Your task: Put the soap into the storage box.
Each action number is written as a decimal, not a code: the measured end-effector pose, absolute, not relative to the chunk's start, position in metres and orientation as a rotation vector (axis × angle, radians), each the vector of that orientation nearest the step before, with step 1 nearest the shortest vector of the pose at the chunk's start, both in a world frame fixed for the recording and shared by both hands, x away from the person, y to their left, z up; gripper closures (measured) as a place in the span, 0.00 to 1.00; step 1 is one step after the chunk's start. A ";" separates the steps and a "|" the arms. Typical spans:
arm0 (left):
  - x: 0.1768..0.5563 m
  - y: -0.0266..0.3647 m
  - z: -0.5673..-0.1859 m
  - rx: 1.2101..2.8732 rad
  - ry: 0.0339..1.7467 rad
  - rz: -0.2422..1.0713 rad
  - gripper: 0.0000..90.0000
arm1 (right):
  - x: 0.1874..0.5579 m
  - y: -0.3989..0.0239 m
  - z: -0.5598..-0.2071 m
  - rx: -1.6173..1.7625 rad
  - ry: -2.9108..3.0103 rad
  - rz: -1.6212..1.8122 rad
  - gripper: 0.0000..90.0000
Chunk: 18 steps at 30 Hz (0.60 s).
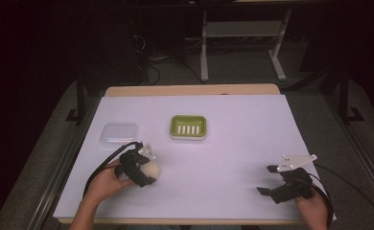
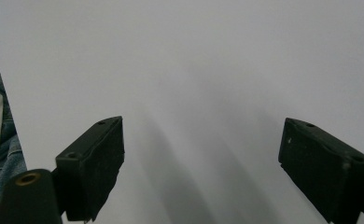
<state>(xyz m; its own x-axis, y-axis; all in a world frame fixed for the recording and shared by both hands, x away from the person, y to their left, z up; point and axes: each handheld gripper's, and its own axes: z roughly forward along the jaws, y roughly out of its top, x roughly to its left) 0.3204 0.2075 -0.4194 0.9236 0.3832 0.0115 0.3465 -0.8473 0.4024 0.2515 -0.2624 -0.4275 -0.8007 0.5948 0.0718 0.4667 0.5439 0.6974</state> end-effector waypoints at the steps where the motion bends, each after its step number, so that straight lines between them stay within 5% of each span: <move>1: 0.321 0.208 -0.419 2.682 0.533 0.124 0.24 | 0.252 -0.262 -0.428 0.905 2.607 1.097 0.15; 18: 0.322 0.207 -0.419 2.684 0.537 0.113 0.25 | 0.251 -0.263 -0.427 0.905 2.604 1.100 0.15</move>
<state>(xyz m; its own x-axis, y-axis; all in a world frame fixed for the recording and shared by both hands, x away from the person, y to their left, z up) 0.3217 0.2071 -0.4193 0.9229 0.3850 0.0012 0.3526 -0.8465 0.3988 0.2514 -0.2626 -0.4274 -0.8002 0.5953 0.0727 0.4672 0.5427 0.6980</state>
